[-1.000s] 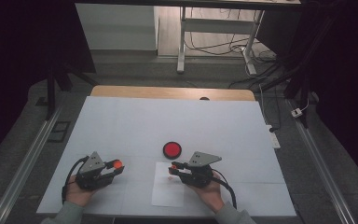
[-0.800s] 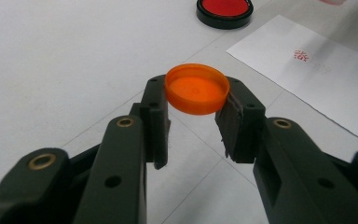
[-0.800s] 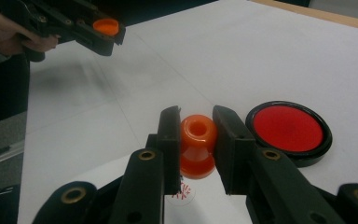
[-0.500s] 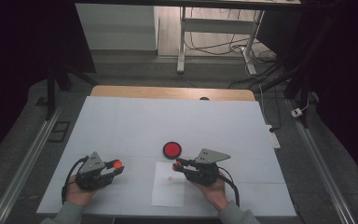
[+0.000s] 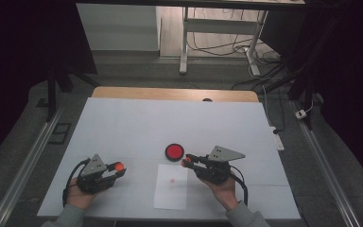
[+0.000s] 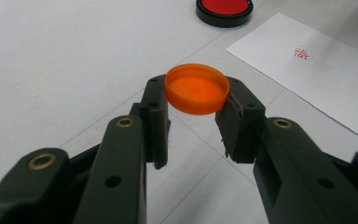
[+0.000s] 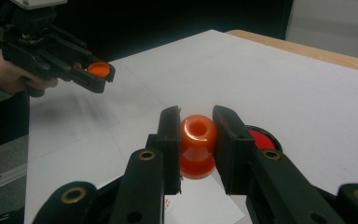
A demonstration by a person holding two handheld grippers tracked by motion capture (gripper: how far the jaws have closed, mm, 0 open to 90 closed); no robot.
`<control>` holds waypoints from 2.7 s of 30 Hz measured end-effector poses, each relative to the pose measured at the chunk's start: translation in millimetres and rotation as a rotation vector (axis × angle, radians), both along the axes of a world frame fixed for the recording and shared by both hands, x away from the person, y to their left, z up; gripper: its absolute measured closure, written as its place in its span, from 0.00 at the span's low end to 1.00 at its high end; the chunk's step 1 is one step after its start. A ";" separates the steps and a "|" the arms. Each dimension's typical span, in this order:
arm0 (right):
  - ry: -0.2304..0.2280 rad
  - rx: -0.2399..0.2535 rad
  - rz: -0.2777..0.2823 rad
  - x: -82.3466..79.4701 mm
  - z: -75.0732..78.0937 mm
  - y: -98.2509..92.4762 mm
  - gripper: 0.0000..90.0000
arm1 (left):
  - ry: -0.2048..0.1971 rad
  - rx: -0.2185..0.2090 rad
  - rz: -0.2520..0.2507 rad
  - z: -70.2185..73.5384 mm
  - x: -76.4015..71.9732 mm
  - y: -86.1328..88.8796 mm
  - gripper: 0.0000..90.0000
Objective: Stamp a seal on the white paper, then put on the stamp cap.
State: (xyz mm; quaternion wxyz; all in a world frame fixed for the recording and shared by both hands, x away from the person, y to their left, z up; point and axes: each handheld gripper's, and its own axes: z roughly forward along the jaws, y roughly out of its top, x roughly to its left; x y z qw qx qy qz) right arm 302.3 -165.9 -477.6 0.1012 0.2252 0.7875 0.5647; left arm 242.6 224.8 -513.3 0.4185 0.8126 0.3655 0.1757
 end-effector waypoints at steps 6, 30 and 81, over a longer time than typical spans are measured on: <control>-0.005 0.003 -0.006 1.3 3.7 -3.4 0.80 | 0.000 -0.001 0.000 0.1 0.0 -0.2 0.71; -0.007 0.002 -0.008 2.3 3.8 -4.3 0.80 | -0.007 0.000 -0.010 1.7 2.6 -4.8 0.71; -0.002 0.011 0.002 3.2 2.2 -2.2 0.80 | -0.036 0.029 -0.186 19.1 34.3 -81.1 0.71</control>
